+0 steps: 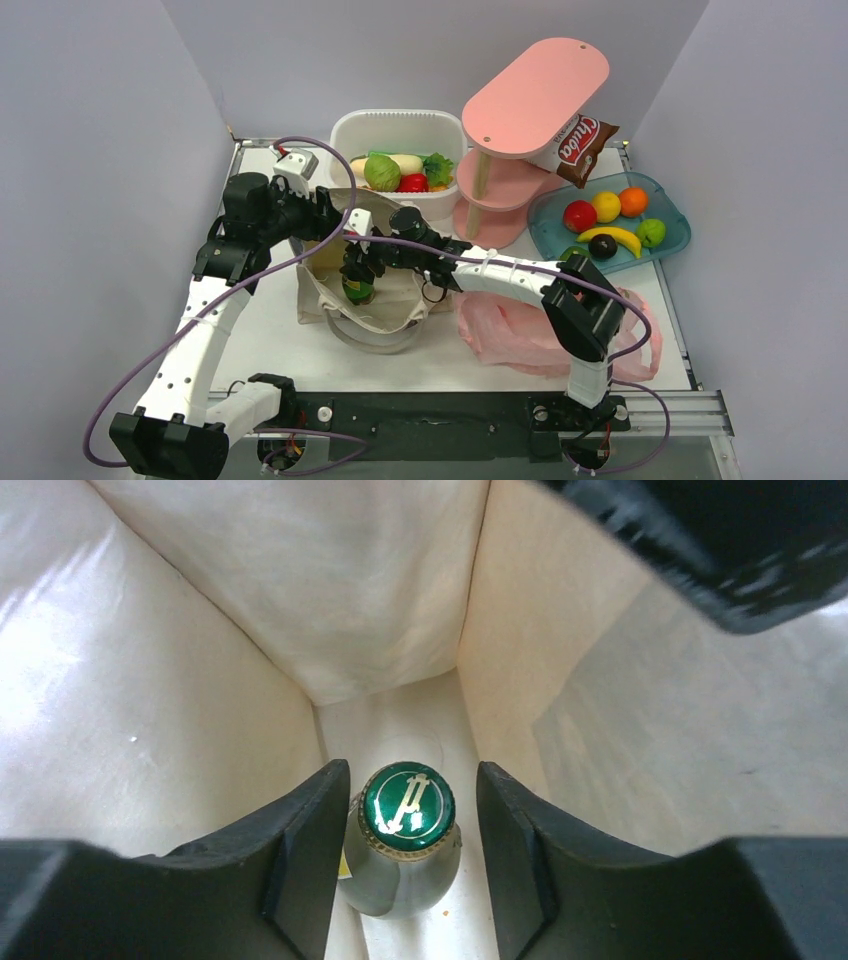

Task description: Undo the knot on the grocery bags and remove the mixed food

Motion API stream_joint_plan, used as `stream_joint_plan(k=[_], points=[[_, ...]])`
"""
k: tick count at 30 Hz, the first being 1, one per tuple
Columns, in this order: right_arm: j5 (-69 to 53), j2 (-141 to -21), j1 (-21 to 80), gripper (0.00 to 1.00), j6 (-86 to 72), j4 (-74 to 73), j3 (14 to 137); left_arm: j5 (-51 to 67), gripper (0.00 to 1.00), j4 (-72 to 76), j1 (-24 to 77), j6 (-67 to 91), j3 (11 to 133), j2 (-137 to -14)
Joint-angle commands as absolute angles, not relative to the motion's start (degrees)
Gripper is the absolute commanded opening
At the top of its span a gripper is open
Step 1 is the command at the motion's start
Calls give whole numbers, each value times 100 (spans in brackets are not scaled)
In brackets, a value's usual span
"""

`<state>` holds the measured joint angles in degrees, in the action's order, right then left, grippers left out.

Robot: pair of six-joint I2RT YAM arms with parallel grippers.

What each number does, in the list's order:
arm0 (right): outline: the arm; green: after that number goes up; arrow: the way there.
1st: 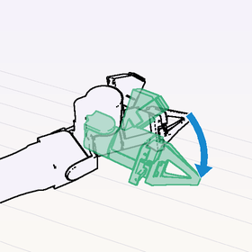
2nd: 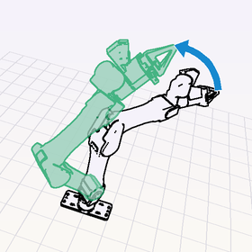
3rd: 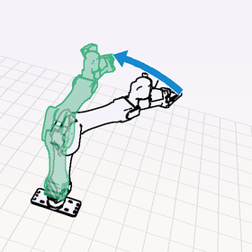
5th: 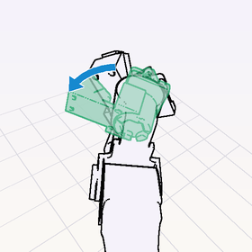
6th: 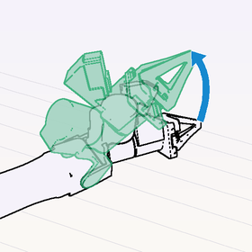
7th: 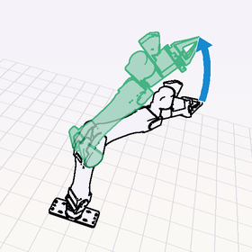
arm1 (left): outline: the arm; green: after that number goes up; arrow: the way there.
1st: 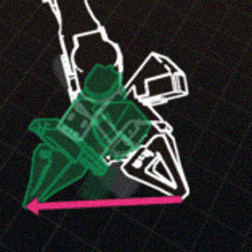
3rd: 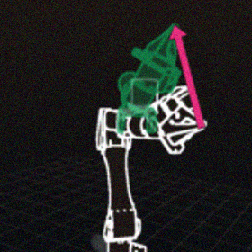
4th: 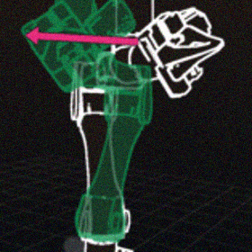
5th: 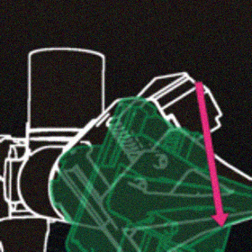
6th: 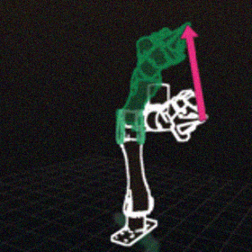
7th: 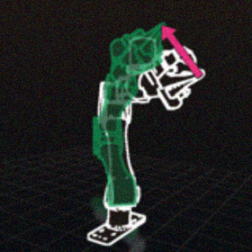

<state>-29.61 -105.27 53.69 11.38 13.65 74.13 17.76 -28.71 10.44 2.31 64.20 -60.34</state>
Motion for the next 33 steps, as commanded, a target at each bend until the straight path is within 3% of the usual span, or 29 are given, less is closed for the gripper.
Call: stream_joint_plan(k=[1,6,11,15,33], points=[[-3075,-10816,5326,43,1215,1393,7376,1654,56,-2772,1034,143,6451,-6034],[-3085,-10878,5326,36,1190,1509,7351,1645,56,-2781,1033,133,6427,-6041],[-3138,-10845,5326,23,1068,1609,7452,1616,56,-2774,1029,141,6423,-6093],[-3164,-10773,5321,0,914,1676,7523,1627,56,-2777,1033,152,6433,-6122],[-2981,-9655,5312,0,-383,2224,7678,1488,56,-2760,1037,237,6441,-6168]])
